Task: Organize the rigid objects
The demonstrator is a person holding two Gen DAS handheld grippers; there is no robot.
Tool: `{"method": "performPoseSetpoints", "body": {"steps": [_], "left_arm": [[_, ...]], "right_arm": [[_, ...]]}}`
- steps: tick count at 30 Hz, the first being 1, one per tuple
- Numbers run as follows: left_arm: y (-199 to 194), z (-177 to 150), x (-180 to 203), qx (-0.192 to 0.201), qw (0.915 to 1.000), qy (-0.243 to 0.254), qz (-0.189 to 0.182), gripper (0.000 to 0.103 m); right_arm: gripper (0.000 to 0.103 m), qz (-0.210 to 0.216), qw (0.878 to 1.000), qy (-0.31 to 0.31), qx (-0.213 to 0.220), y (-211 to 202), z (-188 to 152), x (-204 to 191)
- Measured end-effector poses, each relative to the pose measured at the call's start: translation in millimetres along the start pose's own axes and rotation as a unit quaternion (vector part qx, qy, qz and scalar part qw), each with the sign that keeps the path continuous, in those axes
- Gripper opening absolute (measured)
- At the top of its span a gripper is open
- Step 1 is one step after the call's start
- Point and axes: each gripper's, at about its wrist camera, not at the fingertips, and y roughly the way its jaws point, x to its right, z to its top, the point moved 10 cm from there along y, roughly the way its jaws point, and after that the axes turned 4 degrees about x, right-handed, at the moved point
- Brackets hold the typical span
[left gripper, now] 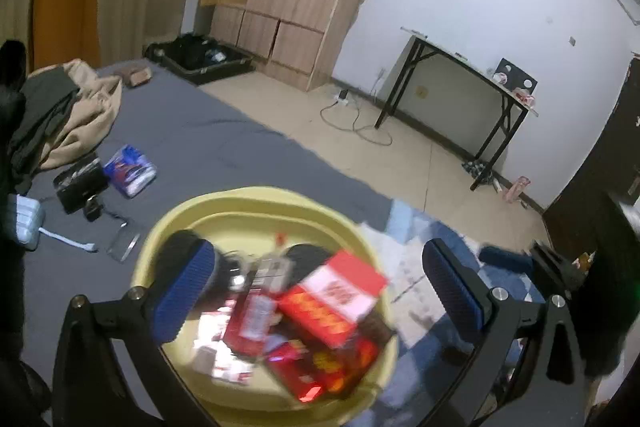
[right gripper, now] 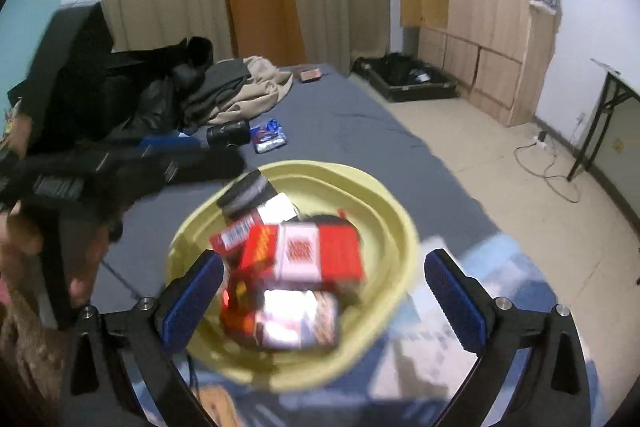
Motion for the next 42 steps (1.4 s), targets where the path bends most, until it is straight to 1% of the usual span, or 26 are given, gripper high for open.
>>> {"method": "performPoseSetpoints", "body": {"steps": [1, 2, 3, 4, 5, 6, 7, 8, 9, 11, 12, 13, 14, 15, 17, 18, 20, 22, 24, 27, 31, 34, 36, 42], "left_arm": [[1, -1, 9, 0.006, 0.9999, 0.002, 0.009, 0.103], [1, -4, 18, 0.011, 0.9997, 0.004, 0.02, 0.103], [-1, -8, 29, 0.023, 0.9996, 0.005, 0.017, 0.103], [-3, -11, 36, 0.033, 0.9994, 0.005, 0.009, 0.103], [-7, -18, 45, 0.042, 0.999, 0.007, 0.015, 0.103], [-11, -25, 48, 0.046, 0.9981, 0.016, 0.038, 0.103], [-20, -34, 52, 0.052, 0.9966, 0.03, 0.057, 0.103], [-34, -43, 55, 0.064, 0.9947, 0.045, 0.066, 0.103], [-50, -58, 51, 0.073, 0.9912, 0.062, 0.092, 0.103], [-70, -85, 38, 0.072, 0.9856, 0.077, 0.133, 0.103], [-75, -99, 30, 0.062, 0.9857, 0.067, 0.141, 0.103], [-77, -112, 23, 0.045, 0.988, 0.054, 0.137, 0.103], [-77, -123, 15, 0.031, 0.9894, 0.036, 0.137, 0.103], [-74, -129, 11, 0.022, 0.9896, 0.025, 0.14, 0.103], [-64, -129, 5, 0.014, 0.9893, 0.019, 0.144, 0.103], [-64, -125, 3, 0.021, 0.9896, 0.011, 0.142, 0.103], [-64, -120, -1, 0.031, 0.9893, 0.01, 0.142, 0.103], [-63, -119, -4, 0.03, 0.9887, 0.006, 0.147, 0.103], [-58, -122, -7, 0.02, 0.9897, -0.011, 0.142, 0.103], [-50, -132, -13, 0.004, 0.9902, -0.019, 0.139, 0.103], [-42, -146, -18, -0.02, 0.9888, -0.012, 0.147, 0.103], [-38, -148, -21, -0.025, 0.988, -0.007, 0.153, 0.103], [-37, -148, -23, -0.026, 0.9874, -0.011, 0.156, 0.103], [-37, -145, -28, -0.025, 0.9868, -0.013, 0.159, 0.103]], "right_arm": [[0.103, -0.014, 1.0, -0.011, 0.015, -16, -13, 7], [0.103, -0.024, 0.999, -0.017, 0.021, -24, -23, 11], [0.103, -0.029, 0.999, -0.021, 0.018, -32, -40, 18], [0.103, -0.018, 0.999, -0.022, 0.015, -36, -51, 19], [0.103, -0.005, 1.0, -0.024, 0.013, -36, -59, 19], [0.103, 0.009, 0.999, -0.03, 0.006, -35, -68, 19], [0.103, 0.022, 0.999, -0.049, -0.004, -34, -78, 16], [0.103, 0.032, 0.998, -0.062, -0.007, -33, -85, 12], [0.103, 0.046, 0.996, -0.071, -0.005, -33, -92, 6], [0.103, 0.082, 0.995, -0.062, 0.007, -35, -94, -3], [0.103, 0.102, 0.993, -0.057, 0.012, -36, -96, -8], [0.103, 0.115, 0.992, -0.051, 0.018, -37, -98, -11], [0.103, 0.117, 0.992, -0.048, 0.02, -36, -100, -12], [0.103, 0.112, 0.992, -0.047, 0.014, -32, -104, -13], [0.103, 0.086, 0.995, -0.052, -0.014, -18, -116, -11], [0.103, 0.074, 0.995, -0.056, -0.028, -12, -124, -10], [0.103, 0.057, 0.996, -0.053, -0.053, 0, -136, -5], [0.103, 0.028, 0.995, -0.038, -0.086, 16, -146, 5], [0.103, -0.003, 0.992, -0.025, -0.127, 34, -158, 14], [0.103, -0.019, 0.99, -0.047, -0.129, 34, -158, 3], [0.103, -0.018, 0.991, -0.051, -0.126, 41, -152, -6], [0.103, -0.019, 0.991, -0.058, -0.122, 49, -145, -3], [0.103, -0.024, 0.99, -0.063, -0.126, 51, -146, -4], [0.103, -0.021, 0.99, -0.06, -0.126, 51, -145, -6]]}}
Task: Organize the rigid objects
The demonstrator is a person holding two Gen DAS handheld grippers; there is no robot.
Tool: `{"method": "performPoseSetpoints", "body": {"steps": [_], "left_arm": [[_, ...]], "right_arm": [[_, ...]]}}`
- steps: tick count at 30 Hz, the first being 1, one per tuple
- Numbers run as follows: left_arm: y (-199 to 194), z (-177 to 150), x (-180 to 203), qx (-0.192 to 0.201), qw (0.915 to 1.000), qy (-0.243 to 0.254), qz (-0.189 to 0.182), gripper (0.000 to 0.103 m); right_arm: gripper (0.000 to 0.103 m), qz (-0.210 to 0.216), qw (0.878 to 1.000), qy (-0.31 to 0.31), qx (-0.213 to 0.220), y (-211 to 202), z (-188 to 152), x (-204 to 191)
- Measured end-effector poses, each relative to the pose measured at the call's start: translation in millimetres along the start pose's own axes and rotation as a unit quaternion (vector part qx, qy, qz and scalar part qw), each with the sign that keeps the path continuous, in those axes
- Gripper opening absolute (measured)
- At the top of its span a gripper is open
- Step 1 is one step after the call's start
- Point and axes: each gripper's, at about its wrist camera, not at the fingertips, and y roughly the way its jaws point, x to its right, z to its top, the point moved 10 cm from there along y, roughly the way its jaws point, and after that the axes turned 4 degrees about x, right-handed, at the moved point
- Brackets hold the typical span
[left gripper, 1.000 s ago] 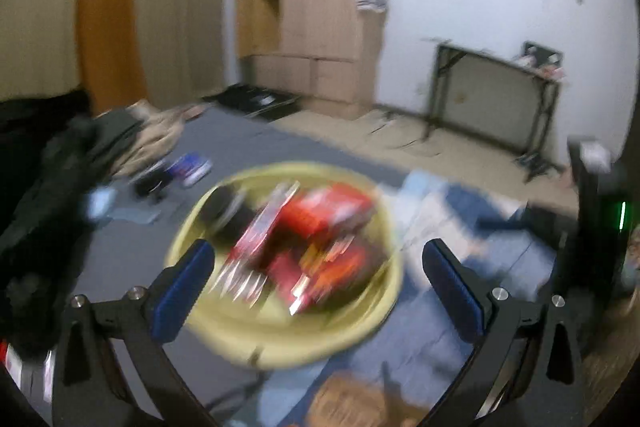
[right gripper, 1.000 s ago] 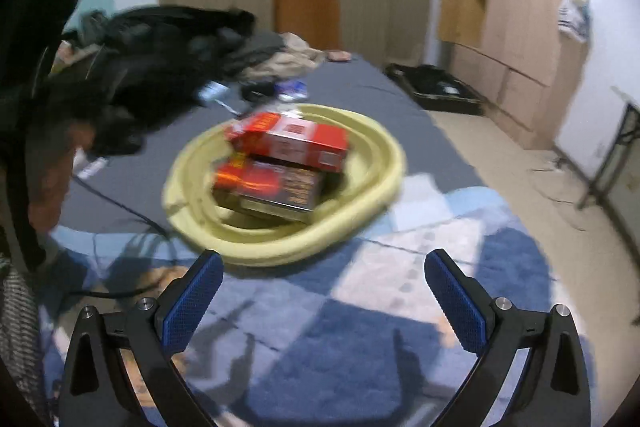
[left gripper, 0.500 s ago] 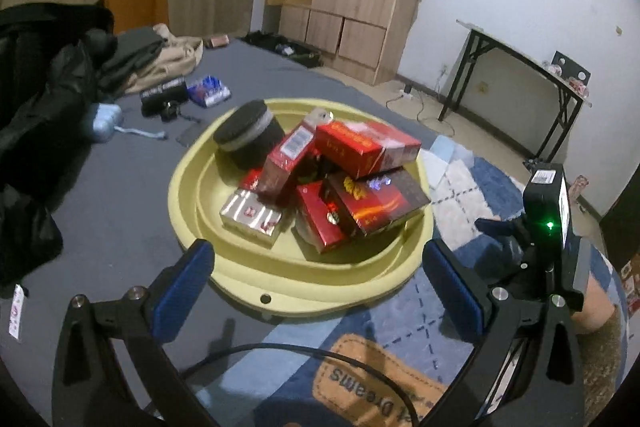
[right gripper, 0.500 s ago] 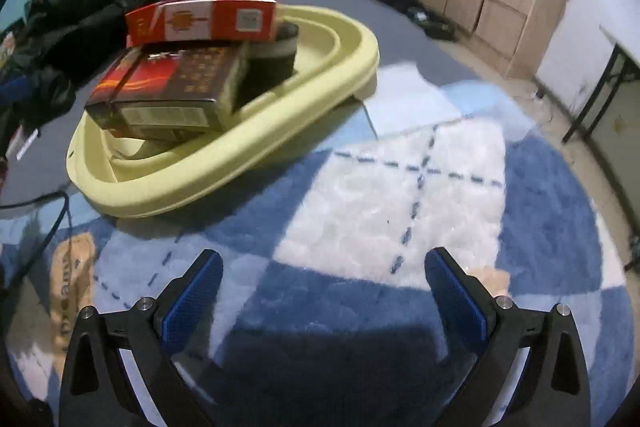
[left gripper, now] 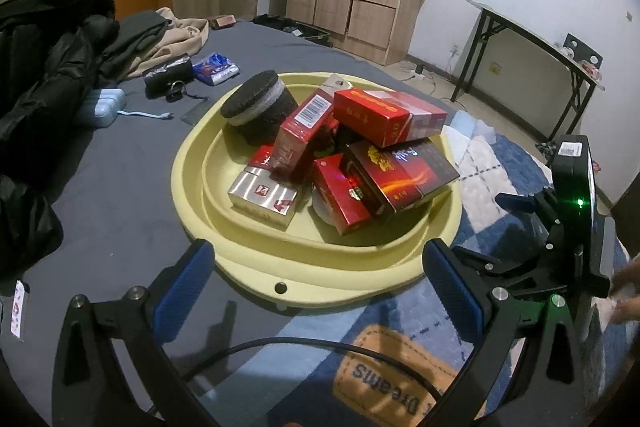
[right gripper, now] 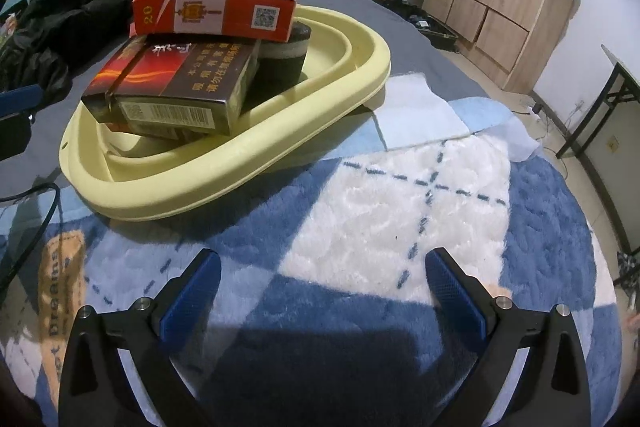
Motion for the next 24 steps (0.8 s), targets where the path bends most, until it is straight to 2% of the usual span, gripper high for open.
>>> {"method": "performPoseSetpoints", "body": {"steps": [5, 8, 16, 24], "left_arm": [[-4, 13, -6, 0.012, 0.9999, 0.001, 0.003, 0.103], [-12, 28, -15, 0.029, 0.9994, -0.016, -0.001, 0.103], [-15, 47, -23, 0.036, 0.9989, -0.028, -0.011, 0.103], [-31, 78, -40, 0.065, 0.9965, -0.053, -0.008, 0.103]], "right_arm": [[0.103, -0.001, 1.0, 0.0, 0.0, -2, -1, -1], [0.103, 0.0, 1.0, 0.001, 0.0, 4, 0, 5], [0.103, 0.0, 1.0, 0.001, 0.0, 2, 0, 3], [0.103, 0.0, 1.0, 0.001, 0.0, 3, 0, 3]]}}
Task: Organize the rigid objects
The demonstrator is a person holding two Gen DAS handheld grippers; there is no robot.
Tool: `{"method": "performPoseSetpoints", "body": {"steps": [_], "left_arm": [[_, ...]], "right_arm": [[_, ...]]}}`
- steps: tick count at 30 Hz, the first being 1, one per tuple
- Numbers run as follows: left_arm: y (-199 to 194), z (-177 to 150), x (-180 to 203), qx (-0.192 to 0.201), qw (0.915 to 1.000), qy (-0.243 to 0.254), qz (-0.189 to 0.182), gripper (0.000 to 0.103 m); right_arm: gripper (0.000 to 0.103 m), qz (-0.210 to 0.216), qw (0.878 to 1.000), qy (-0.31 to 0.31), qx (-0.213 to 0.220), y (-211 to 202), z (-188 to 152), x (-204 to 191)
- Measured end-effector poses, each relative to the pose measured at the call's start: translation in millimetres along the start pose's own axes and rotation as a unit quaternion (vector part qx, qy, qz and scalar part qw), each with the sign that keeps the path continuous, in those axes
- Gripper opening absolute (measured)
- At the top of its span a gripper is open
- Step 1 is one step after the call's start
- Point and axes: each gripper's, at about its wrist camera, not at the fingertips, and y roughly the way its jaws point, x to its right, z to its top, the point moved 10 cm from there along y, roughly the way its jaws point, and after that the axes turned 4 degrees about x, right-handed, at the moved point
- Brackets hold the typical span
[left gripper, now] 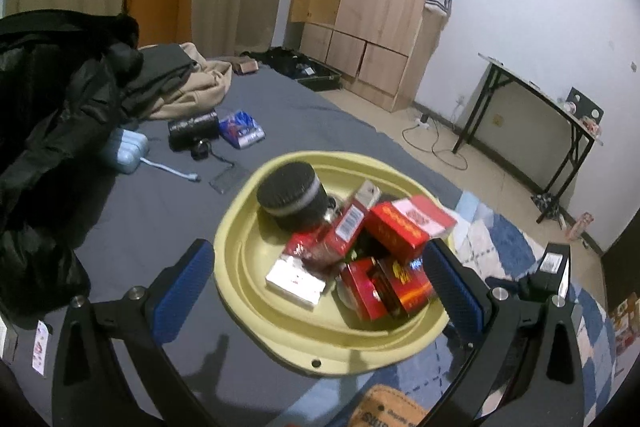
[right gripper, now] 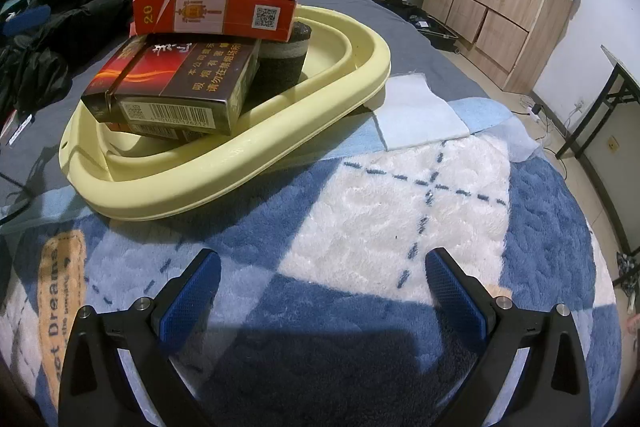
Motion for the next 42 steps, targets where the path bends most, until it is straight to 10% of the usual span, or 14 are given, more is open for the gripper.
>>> {"method": "performPoseSetpoints", "body": {"steps": [13, 20, 42], "left_arm": [[35, -118, 4, -0.134, 0.9897, 0.037, 0.033, 0.103], [48, -144, 22, -0.123, 0.9846, 0.115, 0.045, 0.103], [72, -145, 12, -0.122, 0.9883, 0.089, 0.022, 0.103]], "right_arm": [[0.103, 0.0, 1.0, 0.0, 0.0, 0, 0, 0], [0.103, 0.0, 1.0, 0.0, 0.0, 0, 0, -1], [0.103, 0.0, 1.0, 0.0, 0.0, -1, 0, 1]]}}
